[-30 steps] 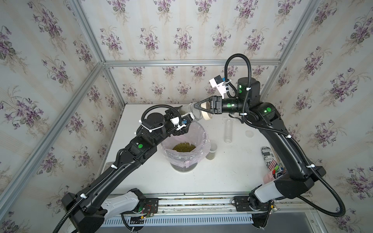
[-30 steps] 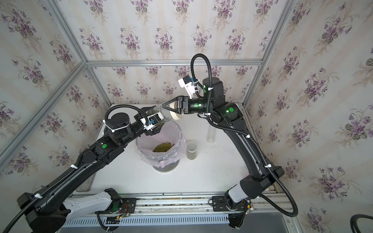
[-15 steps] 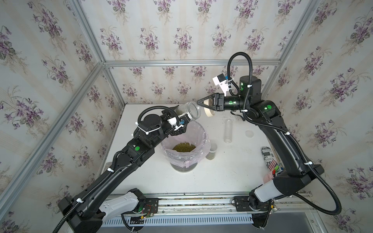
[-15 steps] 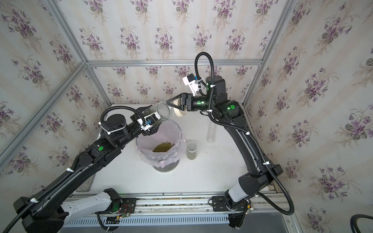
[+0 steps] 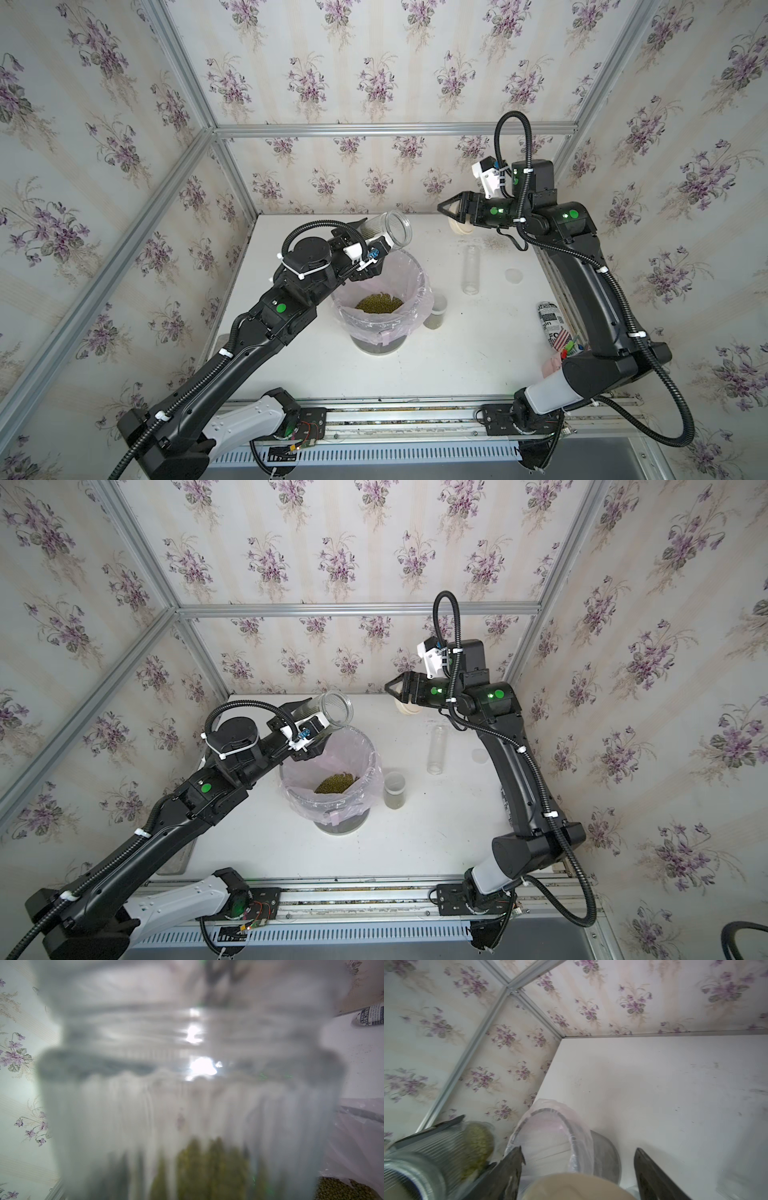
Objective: Empty moldy mung beans from jars
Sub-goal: Open the lid of the jar, then place the lid at the center of the board.
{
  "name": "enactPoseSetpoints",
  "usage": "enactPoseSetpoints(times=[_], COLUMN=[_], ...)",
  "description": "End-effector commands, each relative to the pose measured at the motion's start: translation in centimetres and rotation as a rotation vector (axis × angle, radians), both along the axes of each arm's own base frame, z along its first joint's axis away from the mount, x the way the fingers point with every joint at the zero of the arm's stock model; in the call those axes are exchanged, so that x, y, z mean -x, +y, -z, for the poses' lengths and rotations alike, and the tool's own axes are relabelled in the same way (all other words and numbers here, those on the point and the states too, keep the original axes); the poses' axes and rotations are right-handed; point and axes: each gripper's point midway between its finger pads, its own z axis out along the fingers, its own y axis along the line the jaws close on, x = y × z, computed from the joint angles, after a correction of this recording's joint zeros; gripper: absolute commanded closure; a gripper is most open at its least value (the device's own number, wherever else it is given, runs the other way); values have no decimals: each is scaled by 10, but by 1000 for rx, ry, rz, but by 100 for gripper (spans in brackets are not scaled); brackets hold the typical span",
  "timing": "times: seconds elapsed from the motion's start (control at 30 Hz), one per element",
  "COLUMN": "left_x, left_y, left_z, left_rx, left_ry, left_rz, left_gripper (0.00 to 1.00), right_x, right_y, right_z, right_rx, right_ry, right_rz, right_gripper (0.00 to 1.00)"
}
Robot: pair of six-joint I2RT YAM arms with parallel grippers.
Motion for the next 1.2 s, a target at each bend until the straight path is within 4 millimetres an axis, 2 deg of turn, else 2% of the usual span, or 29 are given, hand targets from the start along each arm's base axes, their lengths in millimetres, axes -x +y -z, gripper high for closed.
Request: enactPoseSetpoints(times=[0.0, 0.1, 0.17, 0.3, 0.4, 0.53, 0.87, 1.17], left_x=[0, 0, 0, 0, 0, 0, -2, -3], left_y=[1, 0, 0, 0, 2, 2, 1, 0], left_z=[-22, -21, -21, -20, -20, -18, -14, -11], left_rx=[45, 47, 49, 49, 47, 44, 40, 39], left_ry=[-73, -72, -72, -71, -74, -77, -69, -61], left_rz=[-4, -4, -1, -1, -6, -11, -10, -7], left_gripper=[100, 100, 100, 100, 100, 100, 100, 100], right_x=[-12, -24, -34, -50, -60, -73, -97, -115], right_y=[-28, -46, -61, -78, -75, -62, -38, -24], right_z=[15, 36, 54, 96, 125, 149, 229, 280], right_rx=[75, 81, 120, 184, 188, 182, 337, 447], right_ry=[-7, 24, 41, 93, 139, 175, 291, 356], right_rz=[101, 161, 226, 297, 287, 247, 217, 217], right_gripper=[27, 27, 27, 27, 27, 28, 29, 29])
